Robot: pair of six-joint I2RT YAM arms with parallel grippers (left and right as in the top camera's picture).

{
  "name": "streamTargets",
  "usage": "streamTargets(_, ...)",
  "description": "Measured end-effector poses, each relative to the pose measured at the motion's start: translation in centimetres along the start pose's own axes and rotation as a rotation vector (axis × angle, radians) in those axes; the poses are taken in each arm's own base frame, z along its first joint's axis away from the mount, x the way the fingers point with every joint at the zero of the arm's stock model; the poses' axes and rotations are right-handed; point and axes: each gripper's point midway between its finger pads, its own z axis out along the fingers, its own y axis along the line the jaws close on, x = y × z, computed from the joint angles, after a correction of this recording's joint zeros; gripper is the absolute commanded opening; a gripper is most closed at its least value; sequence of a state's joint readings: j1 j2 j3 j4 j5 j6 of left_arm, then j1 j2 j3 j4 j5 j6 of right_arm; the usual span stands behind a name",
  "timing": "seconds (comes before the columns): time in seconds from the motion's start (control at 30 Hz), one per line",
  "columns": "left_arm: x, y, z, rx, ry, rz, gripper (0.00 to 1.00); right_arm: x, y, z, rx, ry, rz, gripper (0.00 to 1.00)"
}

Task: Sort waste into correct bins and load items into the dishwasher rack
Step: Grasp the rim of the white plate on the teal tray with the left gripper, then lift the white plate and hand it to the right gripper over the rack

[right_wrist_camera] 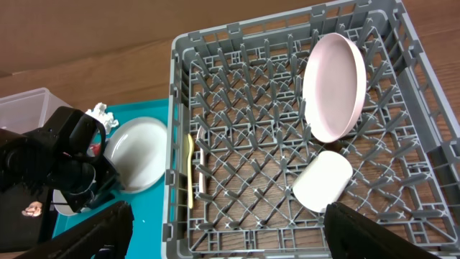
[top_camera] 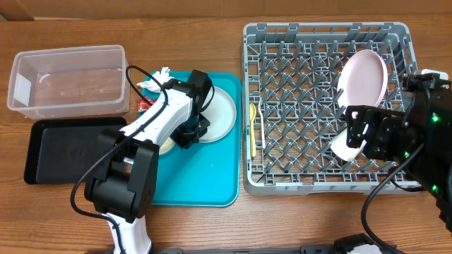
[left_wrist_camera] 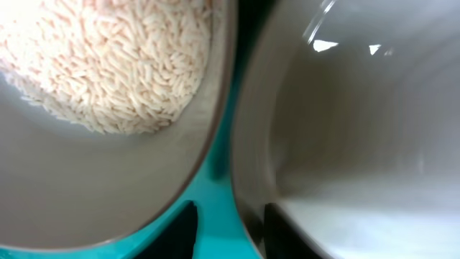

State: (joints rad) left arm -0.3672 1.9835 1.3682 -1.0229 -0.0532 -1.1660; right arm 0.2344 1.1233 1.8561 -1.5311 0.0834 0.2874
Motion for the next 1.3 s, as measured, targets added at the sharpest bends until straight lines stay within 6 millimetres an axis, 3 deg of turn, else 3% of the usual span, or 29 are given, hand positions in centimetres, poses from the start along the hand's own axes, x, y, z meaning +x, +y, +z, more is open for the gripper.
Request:
streamTargets(0.03, -0.1, 0.0, 0.0, -0.001, -0.003, 0.005, 0.04, 0.0, 0.0, 0.0, 0.0, 0.0, 0.0, 0.89)
streamTargets(0.4, -0.4, -0.1, -0.1, -0.001, -0.022, 0.07, 0.04, 0.0, 0.0, 0.0, 0.001, 0.002, 0.0, 0.89)
streamTargets(0.57, -0.3, 0.8, -1.6, -0.04, -0.012, 0.08, 0.04, 0.1, 0.0, 0.0, 0.001, 0.002, 0.0, 0.89)
streamTargets(0.67, -0.7, 0.8, -4.2, -0.021, -0.035, 0.085, 0.04, 0.1, 0.0, 0.0, 0.001, 0.002, 0.0, 0.89)
streamTargets(0.83, -2.2, 0.1, -10.9, 0.091, -0.14, 0.105, 0.04, 0.0, 0.0, 0.0, 0.001, 0.002, 0.0, 0.9)
streamTargets(1.0, -2.9, 0.9, -17.0, 0.191, -0.242, 0.131, 0.04, 0.0, 0.0, 0.0, -0.002, 0.0, 0.0, 0.89)
streamTargets(1.17, -2.7, 2.7, -20.7, 0.245, -0.305, 0.186, 0.04, -0.1, 1.0, 0.0, -0.054, 0.001, 0.001, 0.91)
streamTargets(1.3, -2.0, 4.6, -23.0, 0.277, -0.341, 0.268, 0.04, -0.2, 3.1, 0.5, -0.161, 0.029, -0.022, 0.89)
